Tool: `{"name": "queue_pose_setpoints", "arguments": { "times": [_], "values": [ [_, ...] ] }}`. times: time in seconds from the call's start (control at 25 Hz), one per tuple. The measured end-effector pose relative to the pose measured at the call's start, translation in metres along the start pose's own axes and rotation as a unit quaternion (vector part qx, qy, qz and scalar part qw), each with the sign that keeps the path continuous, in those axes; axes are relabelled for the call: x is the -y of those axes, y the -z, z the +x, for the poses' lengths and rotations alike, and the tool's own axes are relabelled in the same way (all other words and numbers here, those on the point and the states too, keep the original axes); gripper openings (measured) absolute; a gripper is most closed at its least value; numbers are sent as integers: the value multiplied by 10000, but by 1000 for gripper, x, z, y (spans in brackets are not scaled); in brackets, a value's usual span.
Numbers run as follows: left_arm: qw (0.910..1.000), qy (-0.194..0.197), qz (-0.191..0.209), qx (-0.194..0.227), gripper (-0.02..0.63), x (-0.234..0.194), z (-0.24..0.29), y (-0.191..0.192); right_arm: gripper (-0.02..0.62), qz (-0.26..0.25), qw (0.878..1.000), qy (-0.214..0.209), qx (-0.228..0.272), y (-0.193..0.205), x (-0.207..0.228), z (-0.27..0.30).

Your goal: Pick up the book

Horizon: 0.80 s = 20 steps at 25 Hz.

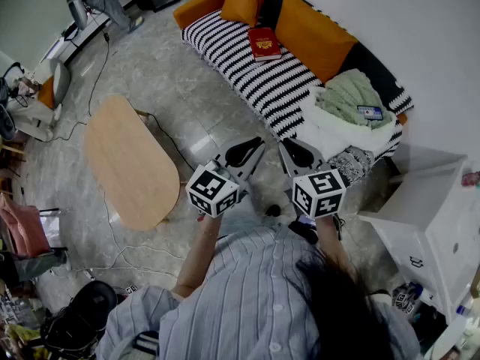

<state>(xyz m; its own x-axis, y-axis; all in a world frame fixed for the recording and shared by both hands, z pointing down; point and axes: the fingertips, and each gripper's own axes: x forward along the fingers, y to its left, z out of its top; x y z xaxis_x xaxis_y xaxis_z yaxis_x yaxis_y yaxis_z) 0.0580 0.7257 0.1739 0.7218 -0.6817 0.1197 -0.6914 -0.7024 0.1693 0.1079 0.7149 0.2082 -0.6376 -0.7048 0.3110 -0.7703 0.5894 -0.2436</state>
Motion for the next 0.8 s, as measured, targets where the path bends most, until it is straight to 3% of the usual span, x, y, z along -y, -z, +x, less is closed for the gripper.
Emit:
{"name": "queue_pose_setpoints", "arguments": {
  "times": [0.8],
  "values": [
    [9996, 130, -138, -193, 26, -18, 8, 12, 49, 127, 9999, 0, -87, 3, -1, 22]
  ]
}}
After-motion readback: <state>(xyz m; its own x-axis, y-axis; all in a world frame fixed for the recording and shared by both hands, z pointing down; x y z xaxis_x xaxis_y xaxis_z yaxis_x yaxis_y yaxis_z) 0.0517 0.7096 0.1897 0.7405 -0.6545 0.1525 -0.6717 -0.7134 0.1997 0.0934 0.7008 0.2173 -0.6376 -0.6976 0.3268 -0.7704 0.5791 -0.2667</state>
